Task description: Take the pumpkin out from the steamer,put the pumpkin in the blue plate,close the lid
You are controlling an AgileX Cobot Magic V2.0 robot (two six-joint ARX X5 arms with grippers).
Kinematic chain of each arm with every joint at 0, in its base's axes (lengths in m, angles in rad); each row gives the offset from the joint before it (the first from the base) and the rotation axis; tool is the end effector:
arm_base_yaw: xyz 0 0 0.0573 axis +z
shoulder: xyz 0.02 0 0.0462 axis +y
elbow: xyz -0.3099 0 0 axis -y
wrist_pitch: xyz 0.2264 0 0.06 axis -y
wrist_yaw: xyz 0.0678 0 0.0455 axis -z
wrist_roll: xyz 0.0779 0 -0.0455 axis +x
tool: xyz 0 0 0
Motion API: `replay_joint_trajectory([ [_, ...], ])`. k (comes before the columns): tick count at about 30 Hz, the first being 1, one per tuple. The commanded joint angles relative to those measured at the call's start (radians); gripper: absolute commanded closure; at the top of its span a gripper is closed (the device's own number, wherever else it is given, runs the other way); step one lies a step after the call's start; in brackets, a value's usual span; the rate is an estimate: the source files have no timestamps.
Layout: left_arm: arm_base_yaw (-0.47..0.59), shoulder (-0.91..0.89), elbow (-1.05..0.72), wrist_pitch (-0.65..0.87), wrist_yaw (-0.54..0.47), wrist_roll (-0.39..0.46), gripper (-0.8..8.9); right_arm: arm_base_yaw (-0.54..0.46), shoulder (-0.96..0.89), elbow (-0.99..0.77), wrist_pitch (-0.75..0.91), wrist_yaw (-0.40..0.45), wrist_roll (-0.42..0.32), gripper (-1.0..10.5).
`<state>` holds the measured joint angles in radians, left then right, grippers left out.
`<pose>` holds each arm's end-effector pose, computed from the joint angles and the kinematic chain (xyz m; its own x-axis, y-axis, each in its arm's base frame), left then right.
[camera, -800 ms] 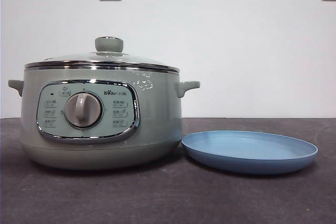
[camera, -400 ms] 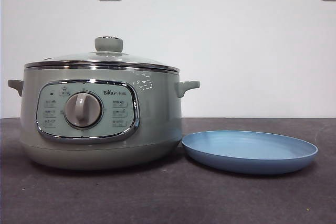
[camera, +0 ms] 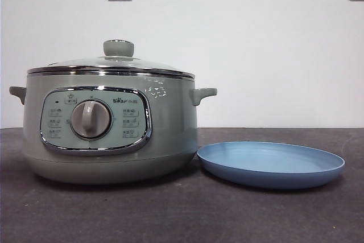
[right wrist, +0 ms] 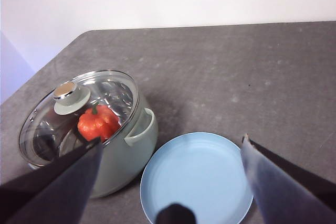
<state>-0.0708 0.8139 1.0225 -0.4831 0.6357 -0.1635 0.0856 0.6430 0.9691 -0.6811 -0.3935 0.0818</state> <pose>0.1382 -0.0562 0.3990 0.7306 -0.6470 -0.2181 0.5746 0.7552 -0.3155 0.0954 0.0382 0.3701 0.8300 0.4561 -0.3210 -0.4074 0.8889 0.2094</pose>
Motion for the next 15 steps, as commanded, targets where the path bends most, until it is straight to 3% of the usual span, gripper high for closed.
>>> replay_joint_trajectory([
  [1,-0.047,0.079,0.045,-0.019,-0.043,0.040,4.09,0.003,0.000,0.002,0.005,-0.002,0.007,5.1],
  [15,-0.346,0.420,0.175,-0.033,-0.449,0.203,4.09,0.003,0.000,0.002,-0.002,-0.001,0.007,5.1],
])
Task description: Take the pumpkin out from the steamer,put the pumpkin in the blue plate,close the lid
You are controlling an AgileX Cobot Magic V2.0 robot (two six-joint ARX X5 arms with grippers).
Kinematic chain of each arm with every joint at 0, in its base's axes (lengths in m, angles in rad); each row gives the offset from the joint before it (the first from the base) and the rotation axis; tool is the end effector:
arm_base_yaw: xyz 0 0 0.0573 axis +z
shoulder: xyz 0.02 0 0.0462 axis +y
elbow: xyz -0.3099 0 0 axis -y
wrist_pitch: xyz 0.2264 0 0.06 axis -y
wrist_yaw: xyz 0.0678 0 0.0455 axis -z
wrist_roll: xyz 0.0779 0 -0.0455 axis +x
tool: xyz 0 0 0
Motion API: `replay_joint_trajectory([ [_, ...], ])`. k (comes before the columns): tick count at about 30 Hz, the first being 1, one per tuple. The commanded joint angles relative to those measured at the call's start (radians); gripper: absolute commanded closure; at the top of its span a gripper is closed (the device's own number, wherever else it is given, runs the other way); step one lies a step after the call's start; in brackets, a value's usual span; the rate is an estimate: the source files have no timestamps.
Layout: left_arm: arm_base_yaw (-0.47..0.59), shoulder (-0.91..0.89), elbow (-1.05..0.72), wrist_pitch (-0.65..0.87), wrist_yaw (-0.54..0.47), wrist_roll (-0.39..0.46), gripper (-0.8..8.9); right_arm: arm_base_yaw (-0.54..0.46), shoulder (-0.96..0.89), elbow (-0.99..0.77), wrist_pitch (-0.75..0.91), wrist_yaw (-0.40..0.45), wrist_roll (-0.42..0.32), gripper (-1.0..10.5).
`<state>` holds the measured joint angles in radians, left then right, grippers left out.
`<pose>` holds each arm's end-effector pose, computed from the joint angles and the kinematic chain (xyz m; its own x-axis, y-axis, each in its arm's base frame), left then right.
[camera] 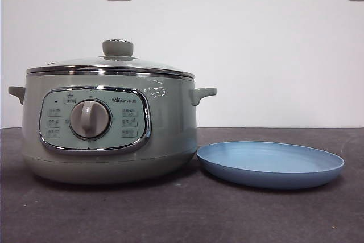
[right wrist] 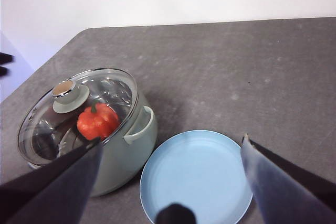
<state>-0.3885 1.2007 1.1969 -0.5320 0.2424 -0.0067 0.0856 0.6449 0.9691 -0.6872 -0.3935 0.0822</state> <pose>0.2316 -0.1150 0.3783 0.6816 -0.5383 -0.4956 0.5556 0.8215 -0.1283 0.0956 0.0382 0.3692 0.8274 0.4558 -0.3279 -0.4056 0.8890 0.2124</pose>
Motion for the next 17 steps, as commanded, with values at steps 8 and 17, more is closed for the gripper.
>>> replay_joint_trajectory([
  [8,-0.072,0.166,0.001,0.081,-0.125,0.061,4.09,0.003,-0.001,0.002,0.004,-0.001,0.006,5.1],
  [17,-0.071,0.224,0.001,0.093,-0.137,0.061,4.09,0.003,0.005,0.002,0.003,-0.001,0.006,5.1],
])
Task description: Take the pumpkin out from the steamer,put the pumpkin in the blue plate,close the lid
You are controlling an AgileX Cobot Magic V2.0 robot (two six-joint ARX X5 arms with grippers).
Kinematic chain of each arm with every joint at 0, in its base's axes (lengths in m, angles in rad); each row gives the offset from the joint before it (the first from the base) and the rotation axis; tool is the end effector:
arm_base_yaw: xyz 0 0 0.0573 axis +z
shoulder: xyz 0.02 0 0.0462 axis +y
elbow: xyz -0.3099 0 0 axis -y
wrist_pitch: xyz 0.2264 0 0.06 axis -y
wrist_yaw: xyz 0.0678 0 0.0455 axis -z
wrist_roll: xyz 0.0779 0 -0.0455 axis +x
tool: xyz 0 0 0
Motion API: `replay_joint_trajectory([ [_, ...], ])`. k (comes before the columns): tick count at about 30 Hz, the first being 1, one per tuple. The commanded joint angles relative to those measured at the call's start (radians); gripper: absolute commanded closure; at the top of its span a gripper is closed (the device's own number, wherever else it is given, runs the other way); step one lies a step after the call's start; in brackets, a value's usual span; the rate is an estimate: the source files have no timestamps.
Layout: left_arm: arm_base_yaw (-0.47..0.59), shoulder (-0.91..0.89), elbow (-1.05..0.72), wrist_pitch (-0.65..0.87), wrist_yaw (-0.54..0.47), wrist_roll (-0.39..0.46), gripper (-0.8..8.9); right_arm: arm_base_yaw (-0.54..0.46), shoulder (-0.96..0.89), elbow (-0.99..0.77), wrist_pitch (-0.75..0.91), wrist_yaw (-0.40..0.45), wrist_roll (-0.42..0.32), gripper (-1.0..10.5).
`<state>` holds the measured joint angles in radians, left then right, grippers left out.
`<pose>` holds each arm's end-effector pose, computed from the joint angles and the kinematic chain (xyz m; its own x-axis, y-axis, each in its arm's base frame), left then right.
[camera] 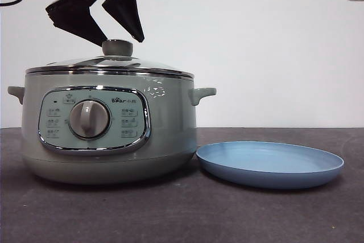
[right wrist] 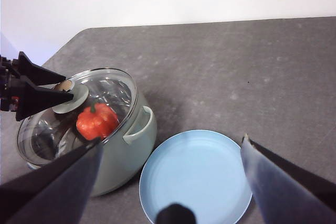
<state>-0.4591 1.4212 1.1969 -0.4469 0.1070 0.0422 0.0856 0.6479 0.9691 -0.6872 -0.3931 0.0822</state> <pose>0.2846 -0.1500 0.3277 0.6506 -0.4408 -0.6184 0.5386 0.8419 -0.0333 0.0964 0.0382 0.3689 0.8266 0.4554 -0.3306 -0.4046 0.8893 0.2133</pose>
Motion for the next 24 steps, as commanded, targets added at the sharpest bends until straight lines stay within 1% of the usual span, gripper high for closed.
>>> replay_joint_trajectory([
  [1,0.000,0.005,0.001,0.010,-0.002,0.012,4.09,0.003,0.003,0.002,0.003,-0.002,0.006,5.1],
  [8,0.000,0.021,0.001,-0.002,0.000,0.012,4.16,0.003,0.006,0.002,-0.004,-0.002,0.006,5.1],
  [12,0.000,0.032,0.001,-0.007,0.003,0.012,5.39,0.003,0.006,0.002,-0.007,-0.002,0.006,5.1],
  [15,0.000,0.032,0.001,-0.009,0.003,0.012,5.41,0.003,0.006,0.002,-0.016,-0.002,0.006,5.1],
  [16,0.000,0.032,0.001,-0.010,0.002,0.012,5.64,0.003,0.006,0.002,-0.019,-0.002,0.006,5.1],
  [20,0.000,0.032,0.001,-0.022,0.002,0.015,8.37,0.003,0.006,0.002,-0.023,-0.001,0.006,5.1],
  [21,0.000,0.032,0.001,-0.022,0.001,0.015,8.21,0.003,0.006,0.002,-0.024,-0.001,0.006,5.1],
  [24,0.000,0.027,0.001,-0.011,0.000,0.015,8.22,0.003,0.007,0.002,-0.023,0.001,0.006,5.1],
])
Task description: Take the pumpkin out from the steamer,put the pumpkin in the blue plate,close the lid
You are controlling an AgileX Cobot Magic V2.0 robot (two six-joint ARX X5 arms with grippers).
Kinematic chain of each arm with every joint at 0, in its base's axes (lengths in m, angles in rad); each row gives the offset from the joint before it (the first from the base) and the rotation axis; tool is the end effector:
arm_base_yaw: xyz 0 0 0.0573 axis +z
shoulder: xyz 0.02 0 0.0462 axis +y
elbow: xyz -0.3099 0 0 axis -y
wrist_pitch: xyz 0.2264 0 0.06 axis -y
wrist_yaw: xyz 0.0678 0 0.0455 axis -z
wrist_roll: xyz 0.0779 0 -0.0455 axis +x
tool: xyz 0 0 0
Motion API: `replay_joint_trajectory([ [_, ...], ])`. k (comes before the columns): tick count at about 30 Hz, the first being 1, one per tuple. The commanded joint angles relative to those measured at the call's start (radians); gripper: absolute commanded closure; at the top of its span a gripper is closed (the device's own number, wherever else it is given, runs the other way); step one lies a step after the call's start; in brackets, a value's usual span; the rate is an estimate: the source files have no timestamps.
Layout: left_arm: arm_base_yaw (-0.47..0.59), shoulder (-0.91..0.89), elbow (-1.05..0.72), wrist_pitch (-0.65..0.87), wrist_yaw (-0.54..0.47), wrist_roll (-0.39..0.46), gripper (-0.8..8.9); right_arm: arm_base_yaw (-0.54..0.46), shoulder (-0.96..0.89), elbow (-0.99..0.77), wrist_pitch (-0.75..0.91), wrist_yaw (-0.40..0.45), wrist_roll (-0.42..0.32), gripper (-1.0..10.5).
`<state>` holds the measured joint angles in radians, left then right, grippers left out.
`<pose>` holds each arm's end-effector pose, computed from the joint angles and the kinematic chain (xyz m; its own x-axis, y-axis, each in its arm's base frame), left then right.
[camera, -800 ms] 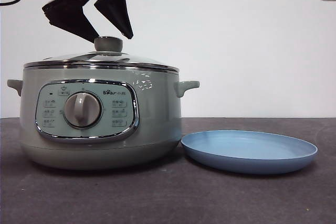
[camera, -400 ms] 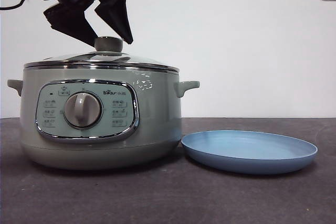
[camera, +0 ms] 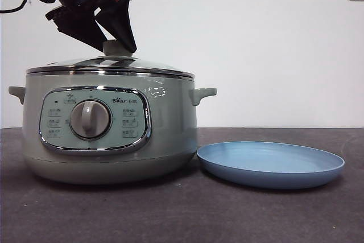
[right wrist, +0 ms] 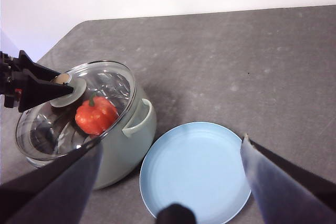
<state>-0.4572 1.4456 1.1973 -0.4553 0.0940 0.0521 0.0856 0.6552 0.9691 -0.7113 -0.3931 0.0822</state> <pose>0.2896 -0.1506 0.3195 0.6397 -0.4193 -0.6441 0.5333 0.8457 -0.0209 0.0970 0.0383 0.3652 0.8159 0.4545 -0.3575 -0.3978 0.8899 0.2235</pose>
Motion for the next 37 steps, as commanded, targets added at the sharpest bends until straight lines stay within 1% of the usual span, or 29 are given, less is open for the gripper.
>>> replay_joint_trajectory([
  [1,-0.002,0.001,0.002,0.006,0.013,0.005,8.22,0.003,0.002,0.002,0.001,0.002,0.006,5.1],
  [8,-0.001,-0.116,0.002,0.062,0.005,0.004,8.22,0.005,0.030,0.002,0.008,-0.011,0.017,5.1],
  [12,-0.001,-0.226,0.002,0.066,-0.027,0.005,8.22,0.024,0.073,0.002,0.053,-0.132,0.019,5.1],
  [13,-0.001,-0.253,0.002,0.064,-0.036,0.005,8.22,0.032,0.086,0.002,0.065,-0.146,0.022,5.1],
  [14,-0.001,-0.285,0.002,0.060,-0.044,0.005,8.22,0.043,0.103,0.002,0.080,-0.159,0.021,5.1],
  [17,-0.001,-0.377,0.002,0.040,-0.074,0.005,8.22,0.097,0.153,0.002,0.125,-0.159,0.021,5.1],
  [20,-0.001,-0.483,0.002,-0.003,-0.130,0.005,8.22,0.192,0.225,0.003,0.183,-0.156,0.021,5.0],
  [23,-0.001,-0.578,0.002,-0.068,-0.179,0.005,8.22,0.284,0.307,0.015,0.225,-0.137,0.008,5.0],
  [24,-0.001,-0.604,0.002,-0.089,-0.196,0.005,8.22,0.310,0.334,0.025,0.228,-0.115,0.002,5.0],
  [27,-0.001,-0.679,0.002,-0.148,-0.260,0.005,8.22,0.401,0.443,0.079,0.229,-0.027,-0.023,3.9],
  [29,-0.001,-0.724,0.002,-0.178,-0.303,0.005,8.22,0.456,0.517,0.127,0.228,0.014,-0.042,3.4],
  [32,-0.001,-0.794,0.002,-0.214,-0.359,0.005,8.22,0.520,0.628,0.224,0.213,0.057,-0.079,3.5],
  [37,-0.001,-0.871,0.002,-0.261,-0.410,0.004,8.22,0.613,0.813,0.420,0.122,0.156,-0.133,3.5],
])
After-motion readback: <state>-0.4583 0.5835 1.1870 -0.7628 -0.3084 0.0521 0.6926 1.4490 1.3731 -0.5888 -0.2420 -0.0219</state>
